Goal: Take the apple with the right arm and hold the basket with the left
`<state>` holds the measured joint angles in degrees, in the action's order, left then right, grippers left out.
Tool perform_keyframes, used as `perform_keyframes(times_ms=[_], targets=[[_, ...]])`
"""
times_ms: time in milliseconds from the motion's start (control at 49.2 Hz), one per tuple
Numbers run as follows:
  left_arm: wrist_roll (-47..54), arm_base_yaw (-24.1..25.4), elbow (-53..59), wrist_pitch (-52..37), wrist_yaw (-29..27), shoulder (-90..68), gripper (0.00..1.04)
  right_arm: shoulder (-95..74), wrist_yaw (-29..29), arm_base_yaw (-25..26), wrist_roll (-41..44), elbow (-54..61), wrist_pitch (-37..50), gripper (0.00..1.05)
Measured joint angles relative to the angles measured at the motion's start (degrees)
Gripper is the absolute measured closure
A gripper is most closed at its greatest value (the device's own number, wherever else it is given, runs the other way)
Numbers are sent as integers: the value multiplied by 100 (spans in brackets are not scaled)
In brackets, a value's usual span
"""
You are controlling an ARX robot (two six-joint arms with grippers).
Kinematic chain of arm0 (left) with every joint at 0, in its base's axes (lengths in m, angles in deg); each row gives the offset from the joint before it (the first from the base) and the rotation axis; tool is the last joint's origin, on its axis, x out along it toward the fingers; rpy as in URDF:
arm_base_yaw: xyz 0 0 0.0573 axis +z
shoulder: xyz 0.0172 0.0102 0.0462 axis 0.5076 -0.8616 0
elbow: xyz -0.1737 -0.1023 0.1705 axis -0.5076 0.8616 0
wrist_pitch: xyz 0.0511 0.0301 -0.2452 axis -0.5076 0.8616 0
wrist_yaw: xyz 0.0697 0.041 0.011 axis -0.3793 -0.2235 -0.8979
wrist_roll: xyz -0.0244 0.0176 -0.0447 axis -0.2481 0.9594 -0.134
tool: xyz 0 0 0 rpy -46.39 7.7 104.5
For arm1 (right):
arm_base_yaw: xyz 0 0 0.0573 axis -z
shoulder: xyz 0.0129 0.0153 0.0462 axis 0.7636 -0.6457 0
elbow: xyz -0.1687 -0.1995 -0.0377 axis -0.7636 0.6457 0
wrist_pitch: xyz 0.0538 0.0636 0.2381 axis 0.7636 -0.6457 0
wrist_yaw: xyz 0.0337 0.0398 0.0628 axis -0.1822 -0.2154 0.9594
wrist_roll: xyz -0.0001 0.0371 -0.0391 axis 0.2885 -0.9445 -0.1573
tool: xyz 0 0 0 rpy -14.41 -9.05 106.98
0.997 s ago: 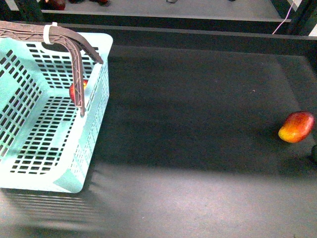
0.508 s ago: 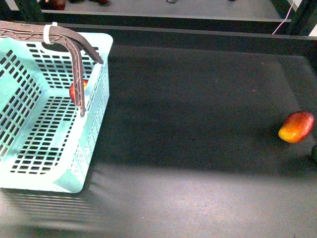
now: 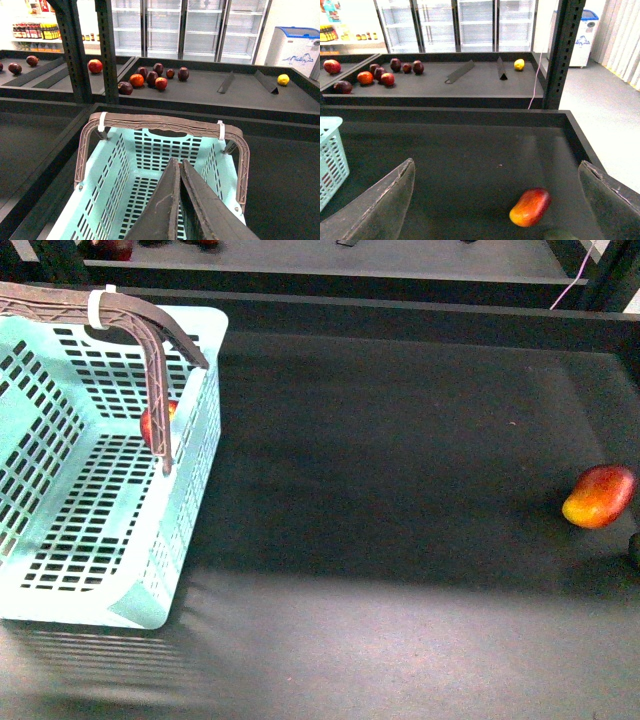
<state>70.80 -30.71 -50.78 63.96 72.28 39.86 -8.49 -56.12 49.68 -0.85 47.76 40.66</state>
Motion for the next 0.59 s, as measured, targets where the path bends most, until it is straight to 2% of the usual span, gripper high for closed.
perform_keyframes(times_ms=[264,346,508,590], targets=[[-2,2,0,0,0,0,101,0,0,0,0,0,0,9],[0,0,0,0,0,0,82,0,0,0,0,0,0,9],[0,0,0,0,0,0,57,0,0,0,0,0,0,9],[0,0,0,0,0,0,37,0,0,0,0,0,0,9]])
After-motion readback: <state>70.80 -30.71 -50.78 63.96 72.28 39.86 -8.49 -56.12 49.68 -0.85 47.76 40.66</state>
